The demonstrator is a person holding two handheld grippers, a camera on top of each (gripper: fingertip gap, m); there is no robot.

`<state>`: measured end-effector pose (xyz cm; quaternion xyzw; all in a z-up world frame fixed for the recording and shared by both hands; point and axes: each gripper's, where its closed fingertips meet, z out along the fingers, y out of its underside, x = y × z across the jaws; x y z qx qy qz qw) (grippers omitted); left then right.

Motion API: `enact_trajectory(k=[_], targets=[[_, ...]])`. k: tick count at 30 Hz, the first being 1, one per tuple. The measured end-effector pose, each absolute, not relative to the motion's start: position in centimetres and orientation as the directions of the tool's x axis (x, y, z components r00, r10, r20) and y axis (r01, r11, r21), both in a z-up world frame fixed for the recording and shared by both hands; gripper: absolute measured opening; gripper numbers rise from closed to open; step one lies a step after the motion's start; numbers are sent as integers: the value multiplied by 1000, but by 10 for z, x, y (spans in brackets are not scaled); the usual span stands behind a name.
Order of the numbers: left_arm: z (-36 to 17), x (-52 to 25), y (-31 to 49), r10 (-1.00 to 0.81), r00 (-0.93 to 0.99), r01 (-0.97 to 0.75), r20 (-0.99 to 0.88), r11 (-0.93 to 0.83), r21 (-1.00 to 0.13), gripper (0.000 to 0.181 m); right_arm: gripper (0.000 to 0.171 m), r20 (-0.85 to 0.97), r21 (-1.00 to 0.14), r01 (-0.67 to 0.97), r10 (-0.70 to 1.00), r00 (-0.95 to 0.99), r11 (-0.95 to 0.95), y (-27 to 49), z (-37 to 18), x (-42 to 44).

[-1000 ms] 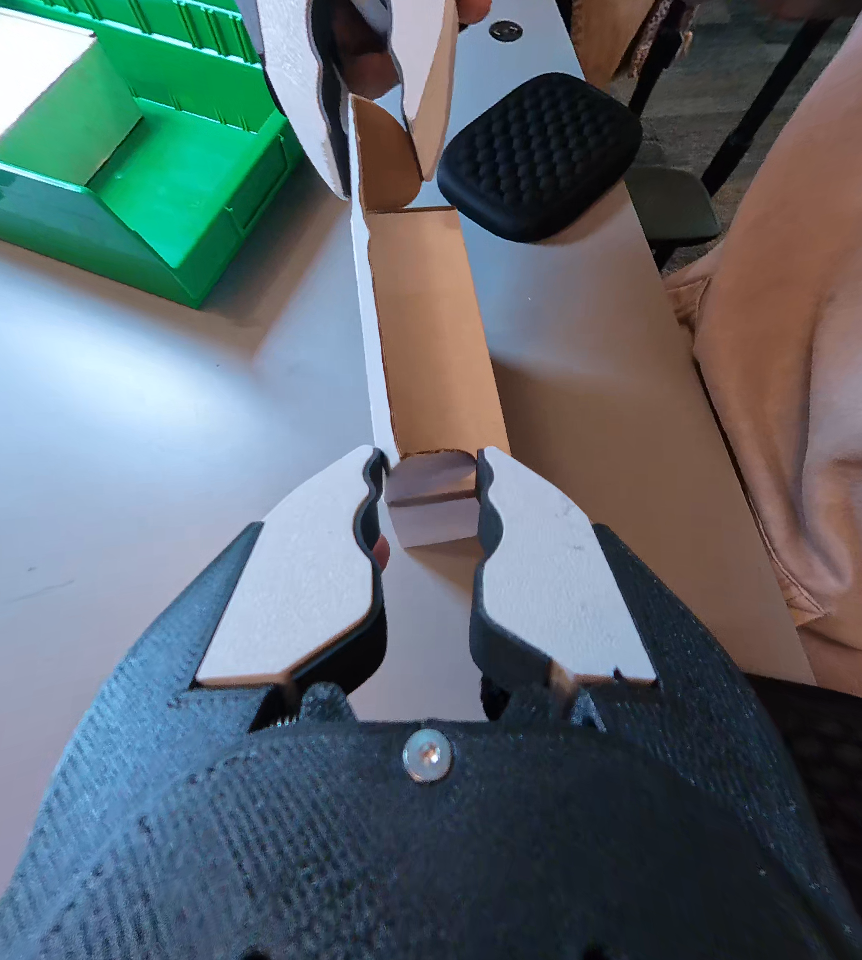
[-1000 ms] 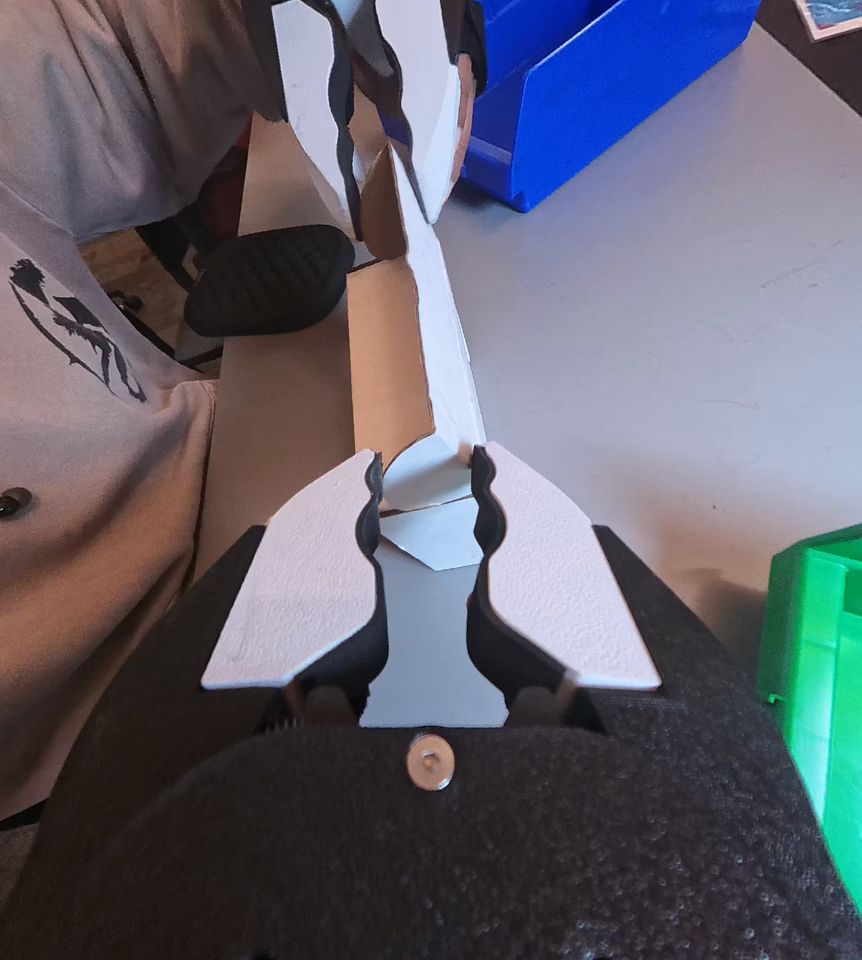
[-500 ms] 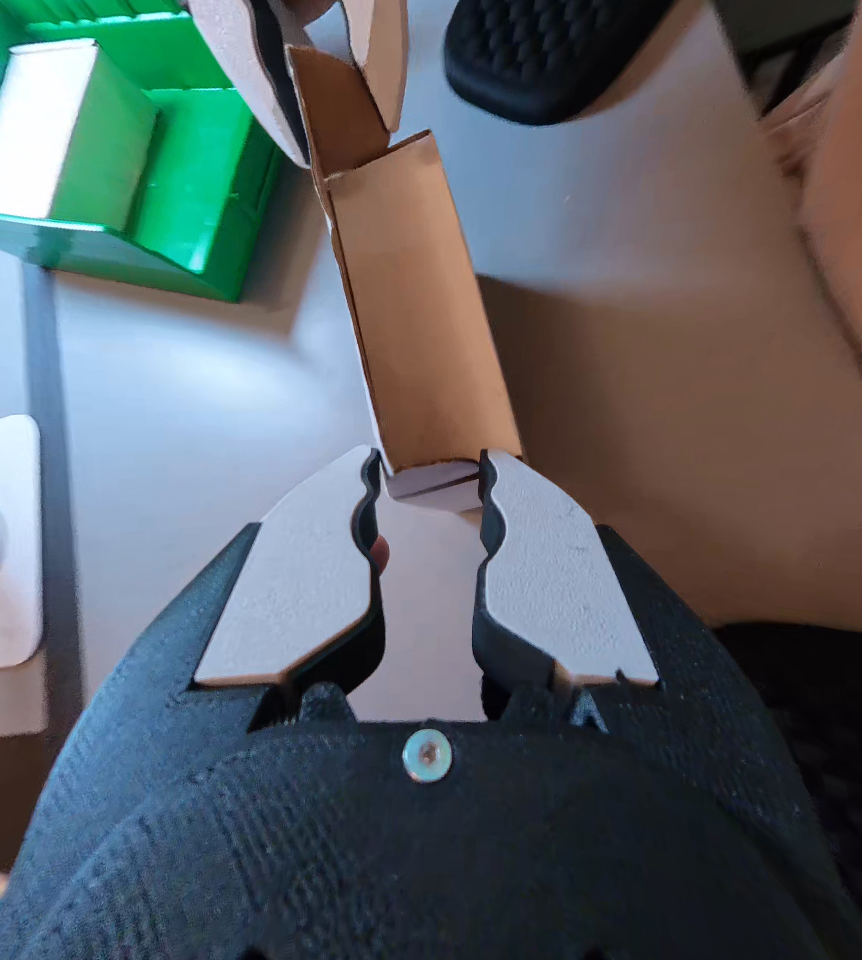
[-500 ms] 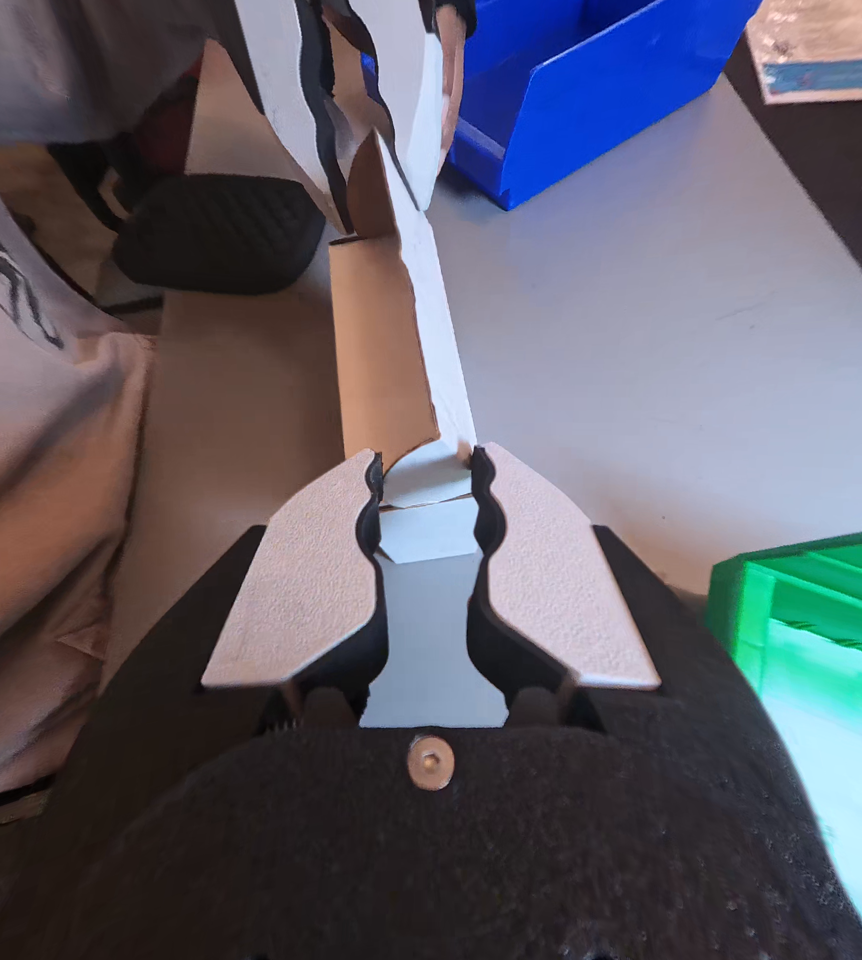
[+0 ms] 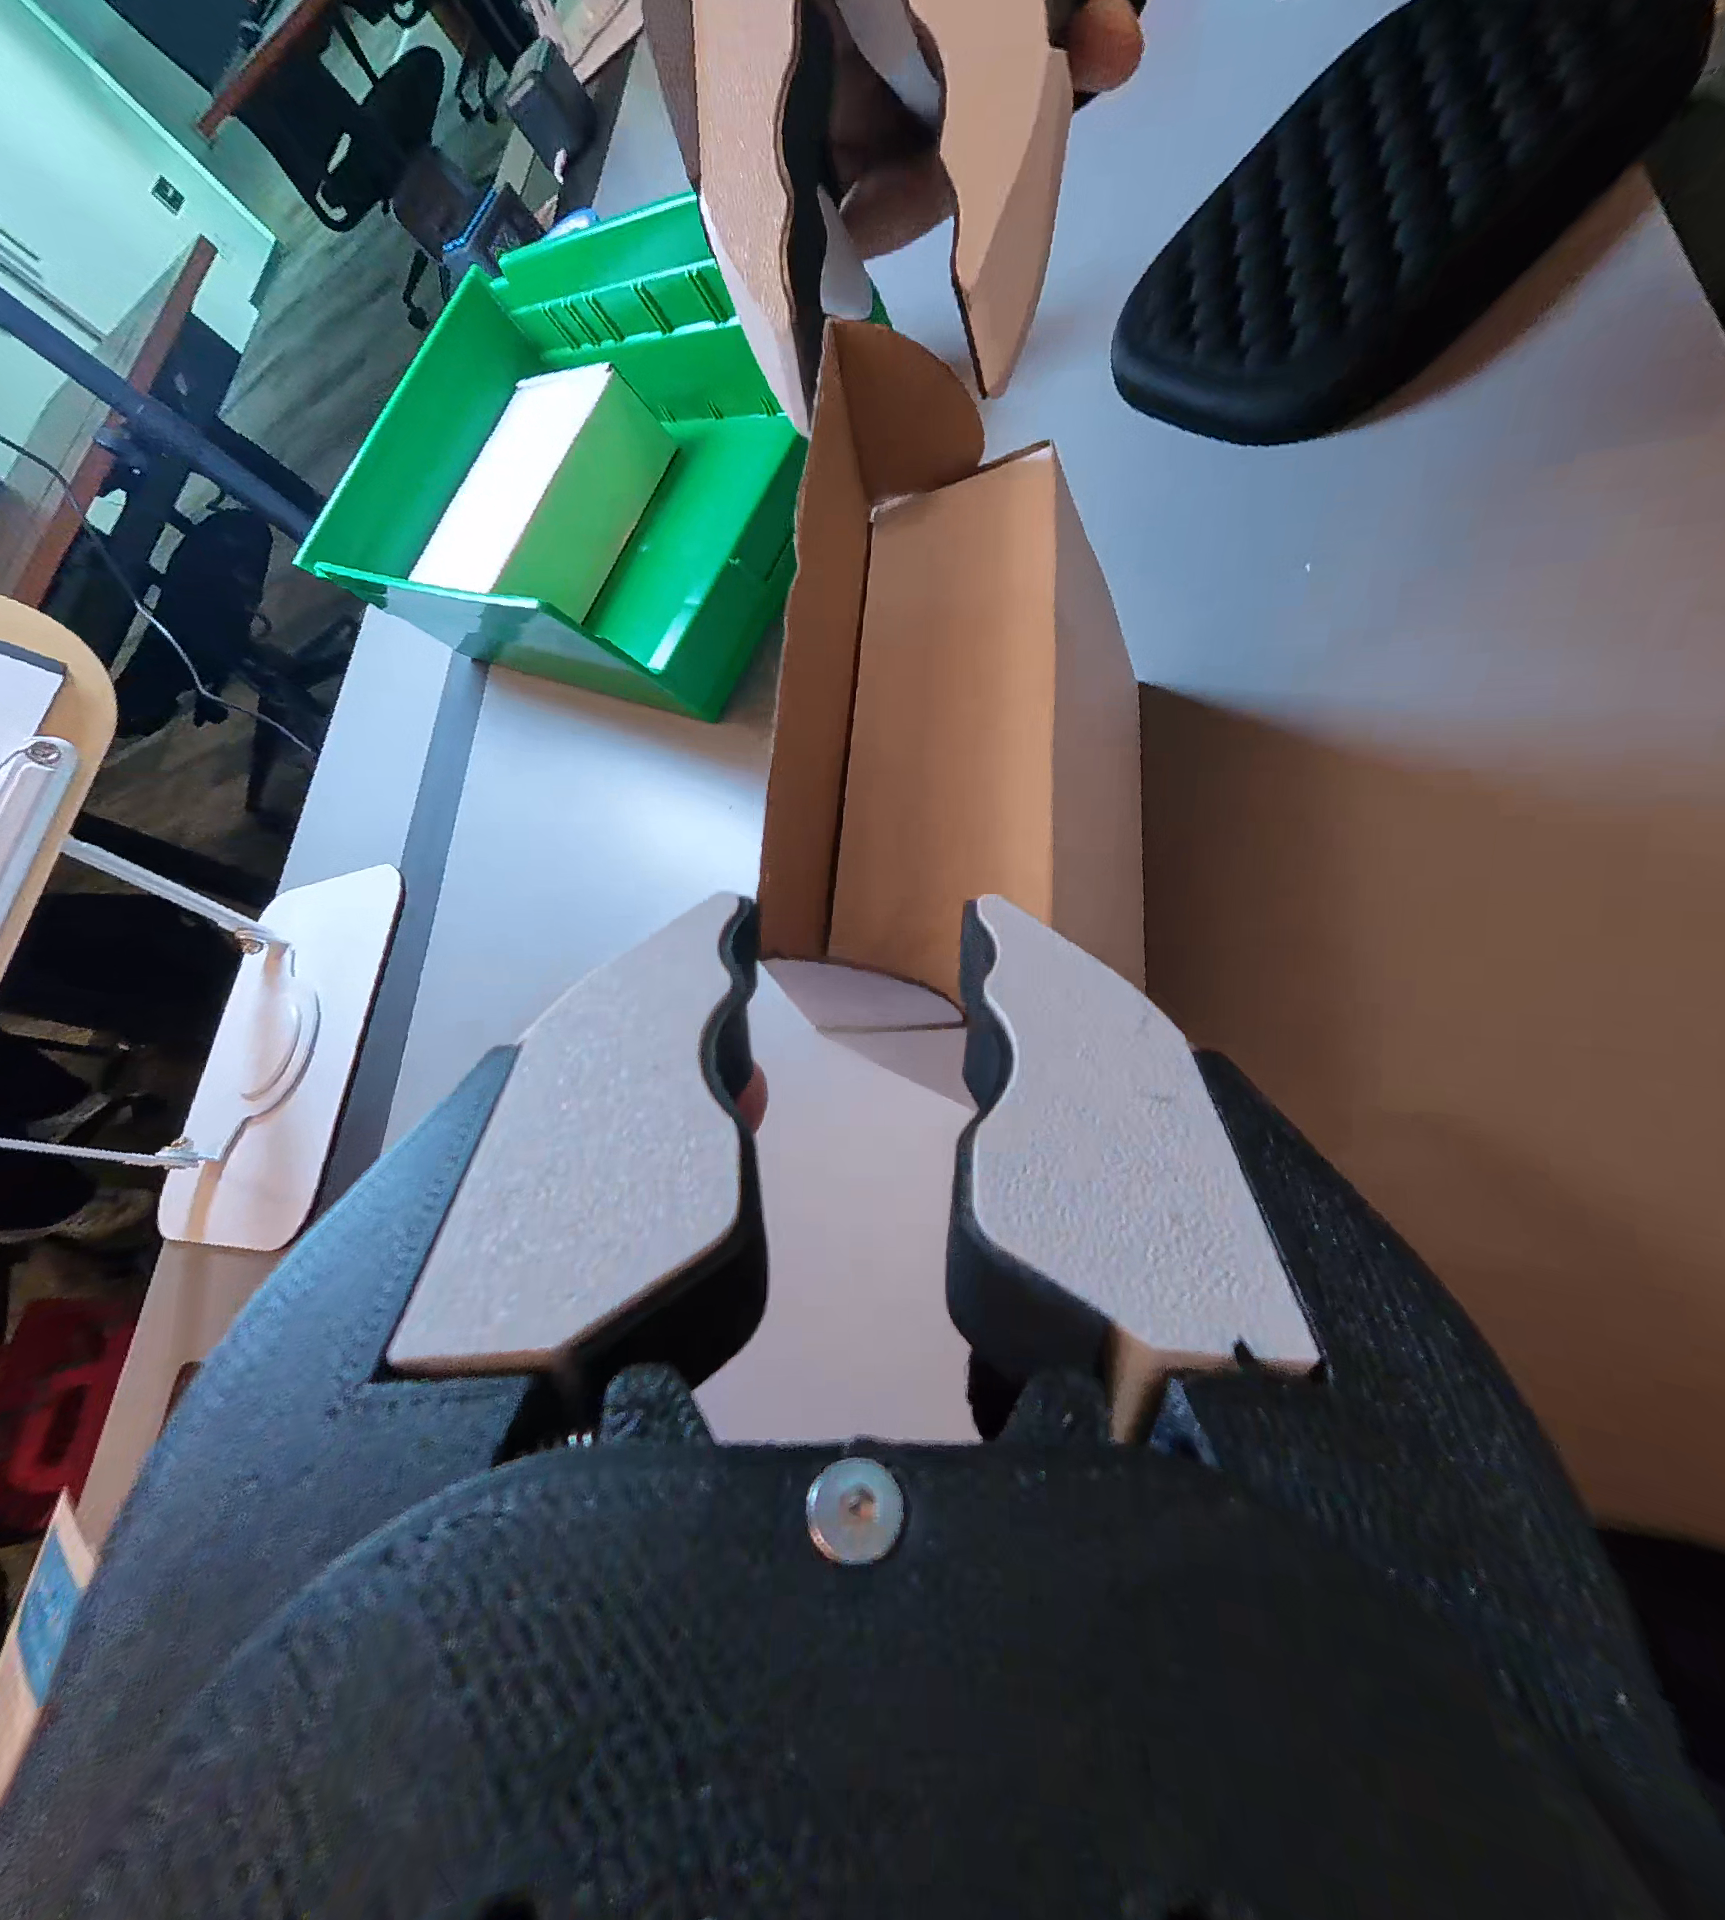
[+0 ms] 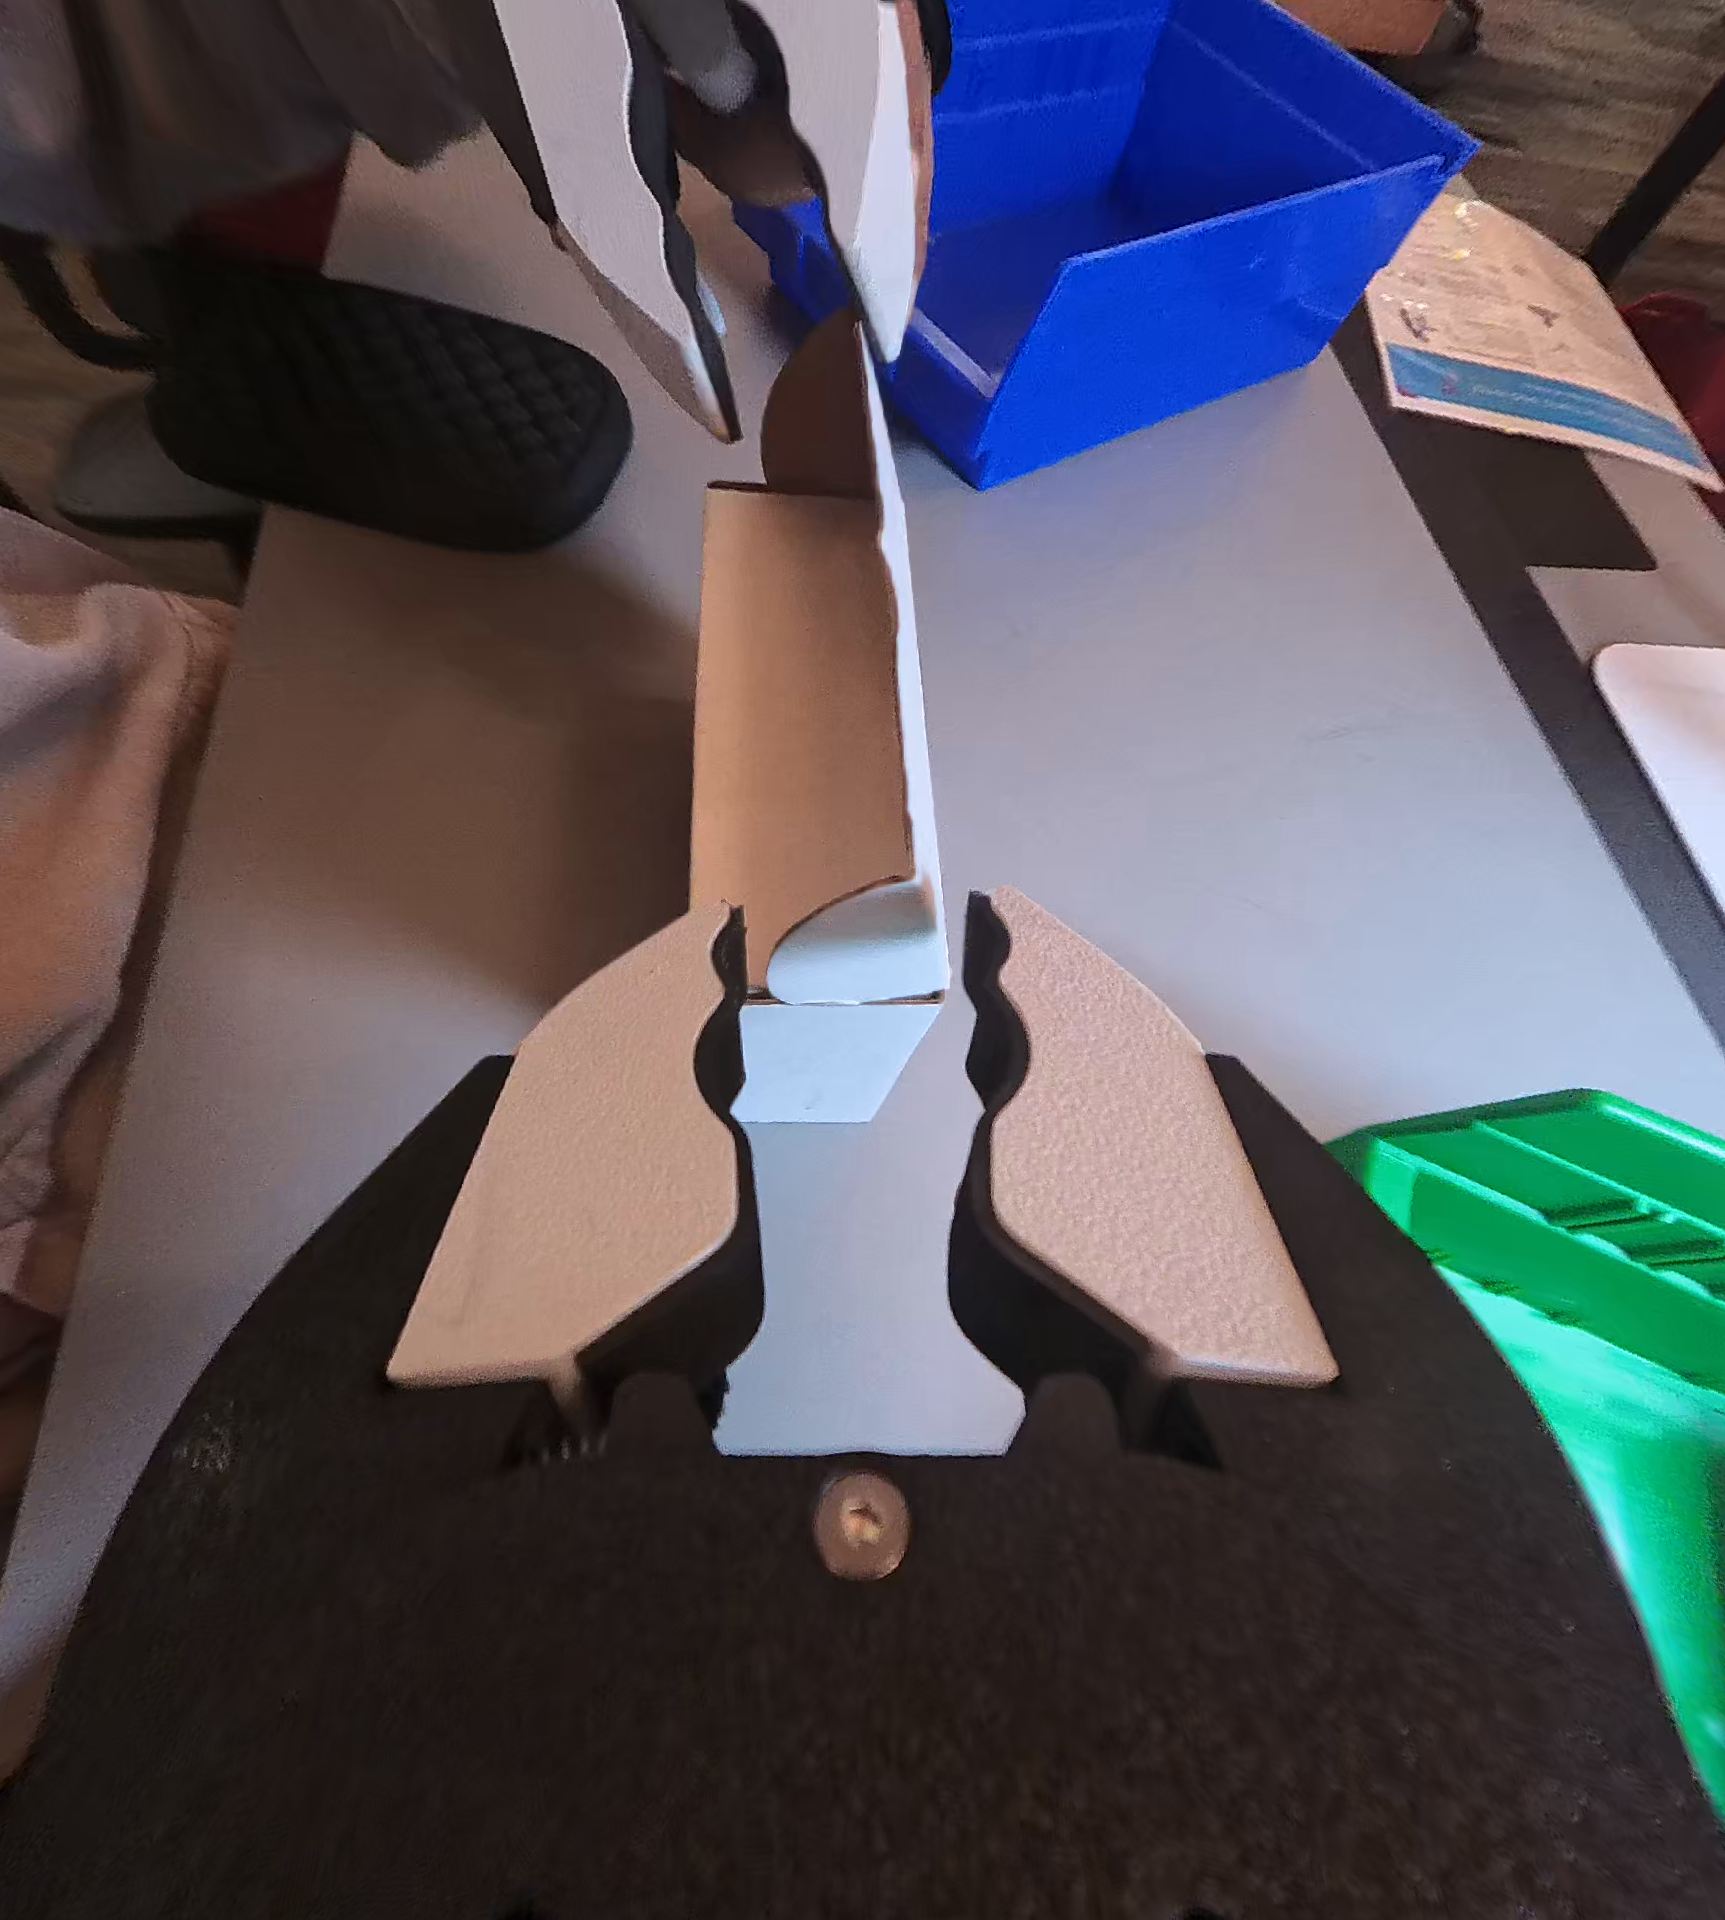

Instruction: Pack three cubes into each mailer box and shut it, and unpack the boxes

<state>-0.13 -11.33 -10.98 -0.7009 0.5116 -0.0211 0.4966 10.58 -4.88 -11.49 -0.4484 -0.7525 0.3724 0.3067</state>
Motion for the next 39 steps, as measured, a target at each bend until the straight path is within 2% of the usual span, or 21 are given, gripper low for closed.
enact_trajectory(k=[1, 5, 20, 25, 31, 35, 39], targets=[[-109, -1, -111, -744, 476, -687, -468, 17, -727, 32, 40, 87, -843, 452, 903, -421, 292, -47, -114, 106], [-111, -1, -106, -769, 481, -665, -421, -7, -747, 19, 29, -14, -850, 479, 900, -436, 219, -44, -116, 103], [-112, 0, -106, -761, 522, -611, -385, -19, -791, 17, 26, -97, -836, 545, 961, -261, 64, -43, -117, 97], [-112, -2, -115, -809, 486, -597, -332, -29, -802, 40, 26, -92, -841, 537, 960, -264, 67, -47, -116, 96], [-121, -24, -123, -847, 408, -655, -342, -11, -756, 51, 26, -46, -846, 516, 946, -321, 133, -49, -116, 96], [-124, -20, -118, -845, 416, -631, -336, -3, -775, 46, 26, -50, -850, 508, 940, -338, 137, -49, -116, 95], [-124, -13, -114, -844, 428, -594, -323, 7, -805, 34, 26, -67, -842, 527, 947, -314, 115, -49, -116, 94]])
